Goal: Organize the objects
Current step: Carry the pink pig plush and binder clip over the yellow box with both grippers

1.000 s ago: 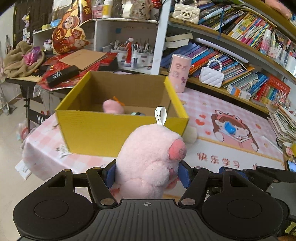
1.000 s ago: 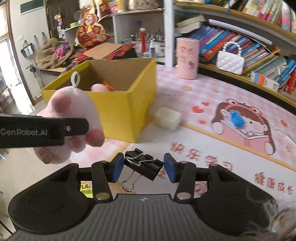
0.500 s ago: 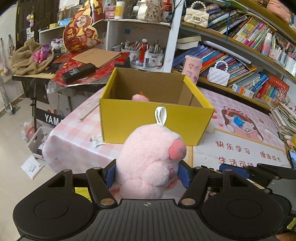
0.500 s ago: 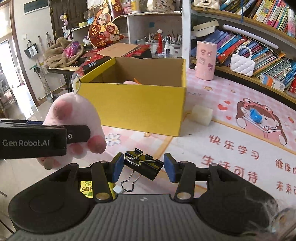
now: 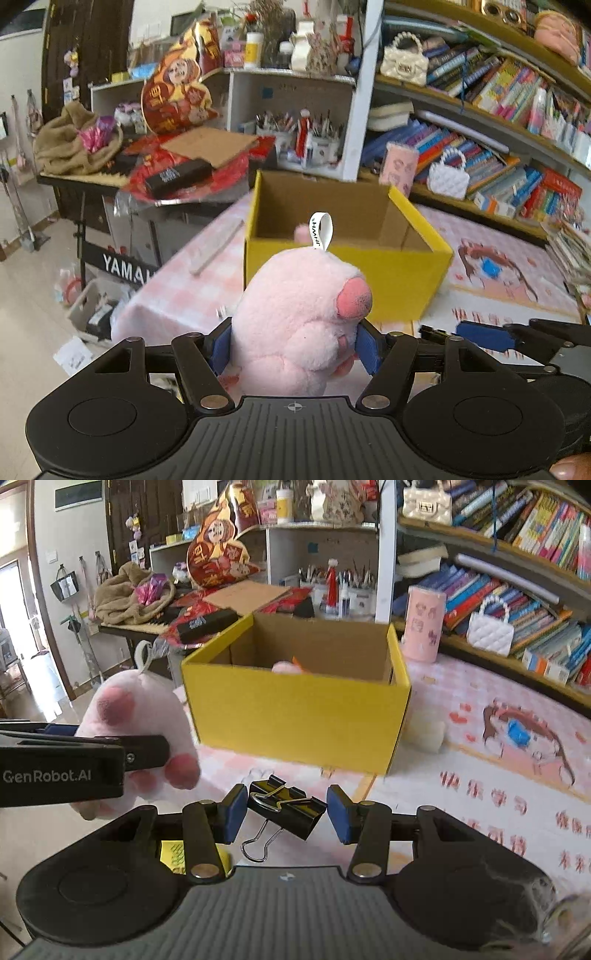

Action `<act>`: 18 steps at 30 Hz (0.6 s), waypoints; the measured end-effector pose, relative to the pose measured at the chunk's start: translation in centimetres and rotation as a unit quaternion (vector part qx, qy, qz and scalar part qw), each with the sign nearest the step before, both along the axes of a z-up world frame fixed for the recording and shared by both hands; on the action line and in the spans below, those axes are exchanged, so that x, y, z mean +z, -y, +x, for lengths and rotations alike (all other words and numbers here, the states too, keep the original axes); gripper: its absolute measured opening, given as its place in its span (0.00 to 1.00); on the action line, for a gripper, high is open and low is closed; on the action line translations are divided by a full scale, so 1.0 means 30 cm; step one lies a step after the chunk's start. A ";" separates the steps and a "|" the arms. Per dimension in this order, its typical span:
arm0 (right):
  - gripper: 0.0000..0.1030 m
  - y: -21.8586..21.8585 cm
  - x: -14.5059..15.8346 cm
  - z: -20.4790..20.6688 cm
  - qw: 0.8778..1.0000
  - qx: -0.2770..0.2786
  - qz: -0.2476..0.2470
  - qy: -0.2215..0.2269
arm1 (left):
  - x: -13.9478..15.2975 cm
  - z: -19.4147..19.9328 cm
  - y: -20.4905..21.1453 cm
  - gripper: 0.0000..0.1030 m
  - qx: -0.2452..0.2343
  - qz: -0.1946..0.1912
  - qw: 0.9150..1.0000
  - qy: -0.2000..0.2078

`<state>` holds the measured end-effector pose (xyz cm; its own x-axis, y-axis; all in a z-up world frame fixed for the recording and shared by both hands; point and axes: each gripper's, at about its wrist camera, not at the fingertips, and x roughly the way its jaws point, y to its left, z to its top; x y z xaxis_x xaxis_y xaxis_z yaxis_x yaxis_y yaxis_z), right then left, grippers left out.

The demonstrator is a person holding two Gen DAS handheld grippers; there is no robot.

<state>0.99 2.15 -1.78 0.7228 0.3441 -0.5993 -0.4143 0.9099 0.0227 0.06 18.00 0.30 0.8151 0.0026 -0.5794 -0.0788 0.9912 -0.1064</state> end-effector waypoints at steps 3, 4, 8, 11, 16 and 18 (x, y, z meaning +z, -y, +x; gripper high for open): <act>0.44 0.004 0.030 0.052 1.000 -0.004 0.002 0.013 | 0.029 0.054 -0.014 0.64 0.011 -0.009 1.000 0.016; 0.44 0.007 0.044 0.074 1.000 -0.004 0.005 0.020 | 0.040 0.072 -0.016 0.64 0.013 -0.012 1.000 0.021; 0.44 0.011 0.097 0.167 0.999 0.000 0.014 0.047 | 0.085 0.178 -0.008 0.65 0.017 -0.014 0.999 0.039; 0.44 0.003 0.116 0.275 0.998 0.004 0.013 0.056 | 0.097 0.281 0.007 0.65 0.019 -0.019 0.999 0.041; 0.44 -0.015 0.107 0.465 0.999 0.019 -0.005 0.050 | 0.066 0.465 0.029 0.65 0.034 -0.026 0.999 0.026; 0.44 -0.036 0.087 0.556 0.998 0.043 -0.026 0.032 | 0.035 0.536 0.033 0.65 0.042 -0.028 0.999 0.006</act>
